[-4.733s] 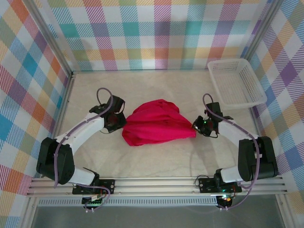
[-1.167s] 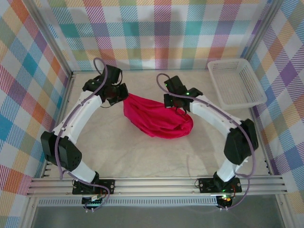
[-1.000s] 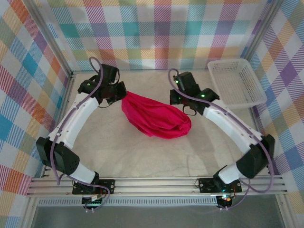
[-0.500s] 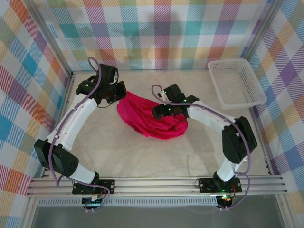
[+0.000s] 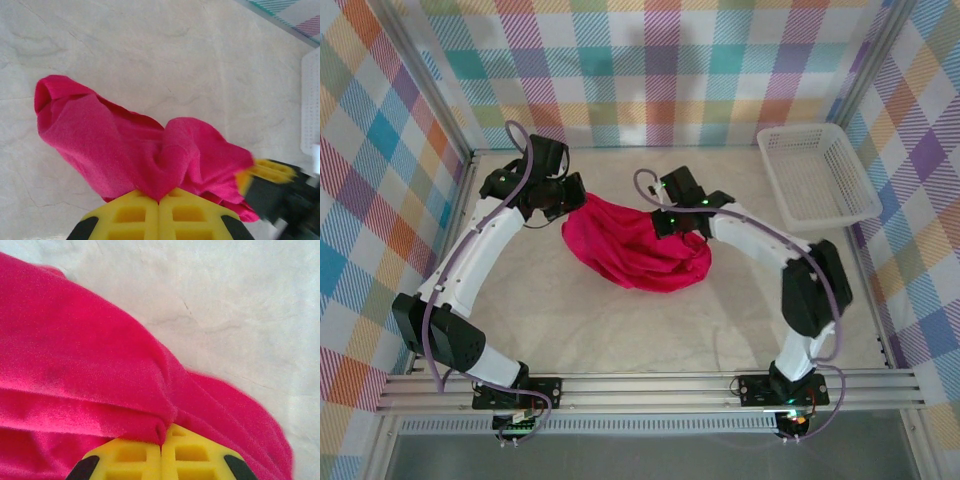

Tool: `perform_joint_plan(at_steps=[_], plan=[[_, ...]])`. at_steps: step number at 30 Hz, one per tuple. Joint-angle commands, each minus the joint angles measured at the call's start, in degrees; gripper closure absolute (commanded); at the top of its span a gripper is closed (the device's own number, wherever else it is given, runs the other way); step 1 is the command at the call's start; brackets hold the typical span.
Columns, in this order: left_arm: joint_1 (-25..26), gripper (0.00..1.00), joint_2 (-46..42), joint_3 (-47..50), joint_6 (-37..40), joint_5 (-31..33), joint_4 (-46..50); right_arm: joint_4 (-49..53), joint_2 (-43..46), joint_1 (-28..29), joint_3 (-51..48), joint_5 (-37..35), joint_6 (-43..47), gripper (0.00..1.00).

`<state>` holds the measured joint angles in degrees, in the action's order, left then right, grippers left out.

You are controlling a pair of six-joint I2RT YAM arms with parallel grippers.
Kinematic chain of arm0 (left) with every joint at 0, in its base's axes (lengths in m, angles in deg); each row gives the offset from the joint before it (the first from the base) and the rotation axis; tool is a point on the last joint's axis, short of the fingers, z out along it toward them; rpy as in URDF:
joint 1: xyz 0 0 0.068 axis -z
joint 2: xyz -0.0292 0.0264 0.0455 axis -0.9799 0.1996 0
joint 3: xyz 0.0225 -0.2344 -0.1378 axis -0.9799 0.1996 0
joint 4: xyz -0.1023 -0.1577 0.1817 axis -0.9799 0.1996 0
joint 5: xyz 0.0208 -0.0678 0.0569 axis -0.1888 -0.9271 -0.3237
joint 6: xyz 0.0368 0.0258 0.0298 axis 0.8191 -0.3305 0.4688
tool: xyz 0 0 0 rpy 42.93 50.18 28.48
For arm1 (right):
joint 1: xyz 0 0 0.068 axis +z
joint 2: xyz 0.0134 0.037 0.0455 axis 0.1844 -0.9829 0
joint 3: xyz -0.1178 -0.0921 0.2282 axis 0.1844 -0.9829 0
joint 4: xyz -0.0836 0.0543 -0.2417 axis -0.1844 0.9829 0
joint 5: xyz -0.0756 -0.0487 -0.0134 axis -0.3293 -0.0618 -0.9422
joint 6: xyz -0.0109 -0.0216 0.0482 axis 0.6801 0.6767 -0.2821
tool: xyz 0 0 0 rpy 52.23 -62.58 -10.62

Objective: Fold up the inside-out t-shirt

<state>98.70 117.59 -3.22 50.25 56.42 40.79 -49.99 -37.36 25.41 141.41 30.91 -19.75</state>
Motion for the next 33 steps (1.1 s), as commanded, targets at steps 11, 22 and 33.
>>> perform_joint_plan(at_steps=[11,22,33], plan=[[-1.9,1.0,-1.1,-4.7,3.1,0.9,2.0,8.9,23.0,-9.5,1.4,16.8,-9.3,1.0],[-1.7,0.72,21.5,-11.0,1.9,3.8,4.1,9.6,-2.9,-20.3,4.9,17.4,-12.6,0.36],[5.0,0.46,12.0,1.0,0.2,7.0,-0.4,4.9,6.7,-10.3,-8.7,13.7,-14.0,0.46]])
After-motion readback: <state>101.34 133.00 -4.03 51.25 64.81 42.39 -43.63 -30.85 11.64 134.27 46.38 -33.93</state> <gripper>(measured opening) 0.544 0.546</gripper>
